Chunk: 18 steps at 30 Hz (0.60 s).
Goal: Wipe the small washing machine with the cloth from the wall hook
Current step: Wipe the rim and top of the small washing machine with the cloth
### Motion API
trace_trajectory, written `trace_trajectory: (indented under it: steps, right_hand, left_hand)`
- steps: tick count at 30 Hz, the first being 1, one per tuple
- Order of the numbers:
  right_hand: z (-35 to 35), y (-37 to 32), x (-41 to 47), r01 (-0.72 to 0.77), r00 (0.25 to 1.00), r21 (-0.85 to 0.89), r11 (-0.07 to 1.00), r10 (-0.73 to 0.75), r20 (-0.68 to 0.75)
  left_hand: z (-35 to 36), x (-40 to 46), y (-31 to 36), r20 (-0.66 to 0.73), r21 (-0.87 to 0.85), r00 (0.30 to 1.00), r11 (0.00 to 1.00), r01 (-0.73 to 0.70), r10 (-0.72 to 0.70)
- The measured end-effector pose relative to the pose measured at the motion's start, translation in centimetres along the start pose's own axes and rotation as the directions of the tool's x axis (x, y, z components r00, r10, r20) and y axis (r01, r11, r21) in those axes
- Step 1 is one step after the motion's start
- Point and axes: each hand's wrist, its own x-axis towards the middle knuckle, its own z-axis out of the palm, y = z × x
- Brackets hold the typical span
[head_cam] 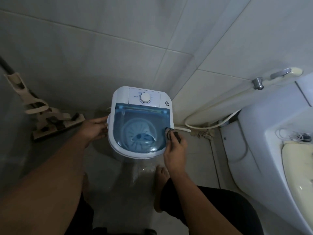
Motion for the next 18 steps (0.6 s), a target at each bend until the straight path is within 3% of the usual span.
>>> trace_trajectory:
  steps: [7,12,15,18]
  right_hand:
    - [3.2,-3.5,-7.1,0.312,0.947,-0.160,0.936,-0.294,0.128]
    - [6.2,-8.2,-7.6,0.499,0.838,-0.097,0.861,-0.451,0.308]
    - [4.6,-6.9,-4.9,0.477,0.845,-0.004,0.879,-0.458,0.278]
    - [1.5,-2.7,-2.4,0.268,0.961,0.003,0.964,-0.267,0.070]
  left_hand:
    - [-0.3,0.3,-0.3,-0.005,-0.006,1.000,1.000,0.017,-0.017]
    - [-0.5,0.7,-0.4,-0.011,0.006,1.000,1.000,0.009,-0.009]
    - [-0.4,0.6,-0.2,-0.009,-0.005,1.000,1.000,0.019,-0.019]
    - [-0.1,0.1,0.0,-0.008,-0.029,1.000,0.999,0.021,-0.021]
